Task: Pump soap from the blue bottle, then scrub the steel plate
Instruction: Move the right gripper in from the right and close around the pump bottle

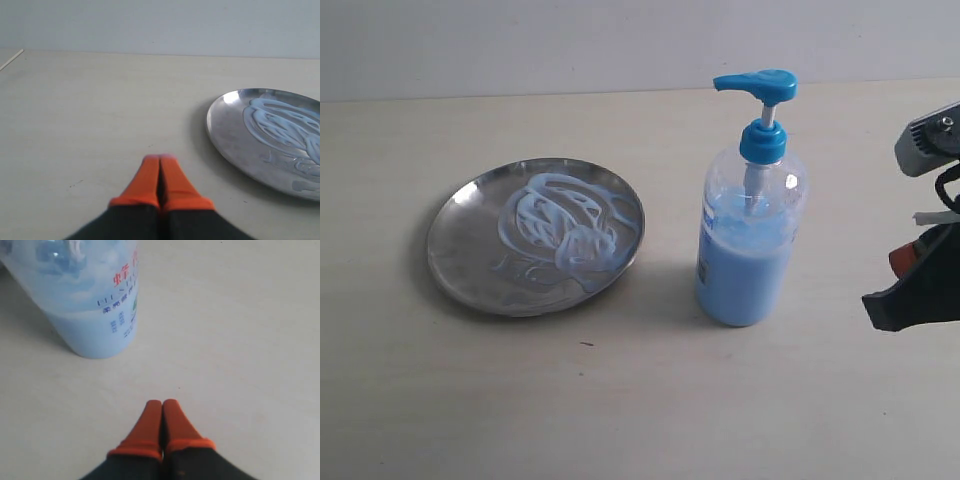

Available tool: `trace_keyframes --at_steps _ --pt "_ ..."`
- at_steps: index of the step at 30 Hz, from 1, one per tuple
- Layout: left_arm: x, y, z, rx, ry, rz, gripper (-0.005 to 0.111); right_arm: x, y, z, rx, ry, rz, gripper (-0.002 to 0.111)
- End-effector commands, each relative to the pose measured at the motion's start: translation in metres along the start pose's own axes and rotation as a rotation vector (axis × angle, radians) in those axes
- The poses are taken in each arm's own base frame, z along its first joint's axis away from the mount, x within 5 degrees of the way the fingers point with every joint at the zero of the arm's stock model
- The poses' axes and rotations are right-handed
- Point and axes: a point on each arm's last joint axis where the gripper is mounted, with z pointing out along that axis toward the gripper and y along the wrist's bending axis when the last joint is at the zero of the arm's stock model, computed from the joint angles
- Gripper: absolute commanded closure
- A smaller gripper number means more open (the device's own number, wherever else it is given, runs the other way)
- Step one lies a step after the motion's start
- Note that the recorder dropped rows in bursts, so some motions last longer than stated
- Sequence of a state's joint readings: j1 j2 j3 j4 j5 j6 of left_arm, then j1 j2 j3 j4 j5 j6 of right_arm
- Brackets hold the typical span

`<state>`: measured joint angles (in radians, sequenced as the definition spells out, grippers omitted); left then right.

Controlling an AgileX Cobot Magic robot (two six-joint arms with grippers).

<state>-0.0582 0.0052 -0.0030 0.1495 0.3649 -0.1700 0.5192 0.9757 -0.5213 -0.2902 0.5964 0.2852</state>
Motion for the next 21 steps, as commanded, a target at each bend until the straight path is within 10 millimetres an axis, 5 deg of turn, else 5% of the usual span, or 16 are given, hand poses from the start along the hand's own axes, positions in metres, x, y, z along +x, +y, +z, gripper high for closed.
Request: trace_keyframes --at_steps 1,6,10,21 --pt "0.000 0.000 0.000 -0.002 -0.010 0.005 0.107 0.004 0.013 0.002 0.023 -0.037 -0.001 0.108" --pt "0.000 0.000 0.000 -0.002 -0.010 0.005 0.107 0.006 0.020 0.004 0.037 -0.110 0.026 0.108" --pt "0.000 0.000 0.000 -0.002 -0.010 0.005 0.107 0.008 0.034 0.009 -0.114 -0.208 -0.004 0.108" --pt "0.000 0.000 0.000 -0.002 -0.010 0.005 0.107 0.018 0.035 0.018 -0.091 -0.086 -0.182 0.108"
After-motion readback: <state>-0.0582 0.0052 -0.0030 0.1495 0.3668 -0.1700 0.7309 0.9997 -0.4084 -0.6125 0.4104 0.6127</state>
